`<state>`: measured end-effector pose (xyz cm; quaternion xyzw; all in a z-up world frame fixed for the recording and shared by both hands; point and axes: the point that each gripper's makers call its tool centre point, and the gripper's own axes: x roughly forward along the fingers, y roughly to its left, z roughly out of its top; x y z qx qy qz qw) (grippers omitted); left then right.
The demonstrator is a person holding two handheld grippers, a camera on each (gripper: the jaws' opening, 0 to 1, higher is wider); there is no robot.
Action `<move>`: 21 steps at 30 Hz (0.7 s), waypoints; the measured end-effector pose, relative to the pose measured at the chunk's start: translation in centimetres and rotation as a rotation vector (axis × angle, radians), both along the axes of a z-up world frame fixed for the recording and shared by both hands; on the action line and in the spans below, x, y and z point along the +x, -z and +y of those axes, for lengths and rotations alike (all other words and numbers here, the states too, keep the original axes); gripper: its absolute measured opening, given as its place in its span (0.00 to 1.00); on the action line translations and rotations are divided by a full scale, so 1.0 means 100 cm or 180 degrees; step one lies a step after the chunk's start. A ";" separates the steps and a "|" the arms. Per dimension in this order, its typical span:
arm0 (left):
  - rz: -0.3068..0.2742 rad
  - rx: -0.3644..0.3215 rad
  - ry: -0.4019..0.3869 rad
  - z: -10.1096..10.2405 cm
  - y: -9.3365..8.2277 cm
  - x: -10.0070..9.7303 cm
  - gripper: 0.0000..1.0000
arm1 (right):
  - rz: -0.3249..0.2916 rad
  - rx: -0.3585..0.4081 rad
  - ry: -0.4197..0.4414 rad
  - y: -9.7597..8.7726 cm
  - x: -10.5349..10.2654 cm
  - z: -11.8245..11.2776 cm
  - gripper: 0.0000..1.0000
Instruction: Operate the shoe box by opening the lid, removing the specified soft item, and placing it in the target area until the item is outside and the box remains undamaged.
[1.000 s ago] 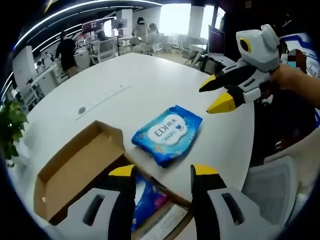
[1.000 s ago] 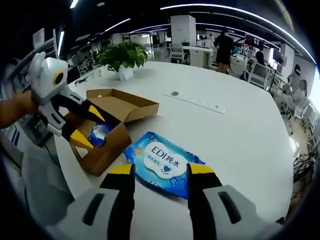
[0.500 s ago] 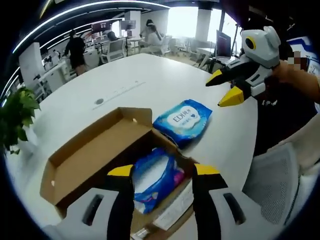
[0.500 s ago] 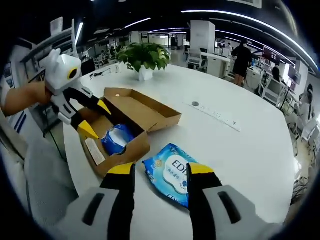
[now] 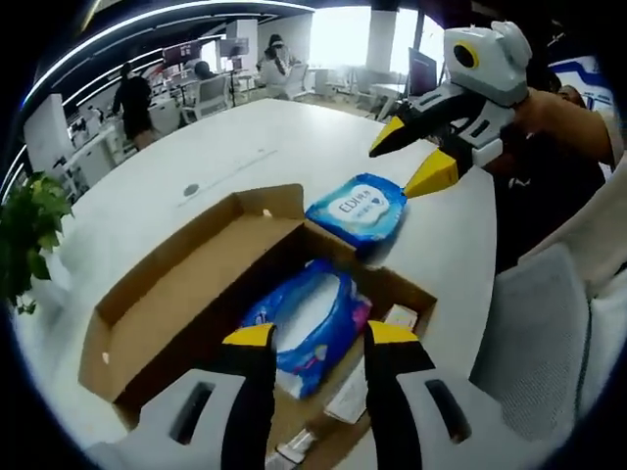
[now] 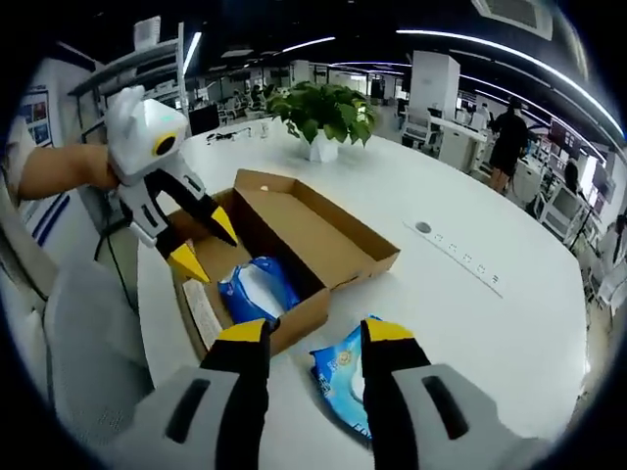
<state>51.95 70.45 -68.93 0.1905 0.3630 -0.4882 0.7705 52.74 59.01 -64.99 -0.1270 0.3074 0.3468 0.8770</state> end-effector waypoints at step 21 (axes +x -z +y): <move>0.0061 0.0056 0.0495 -0.009 0.032 0.005 0.26 | 0.0026 -0.0257 -0.0521 0.039 0.017 0.059 0.18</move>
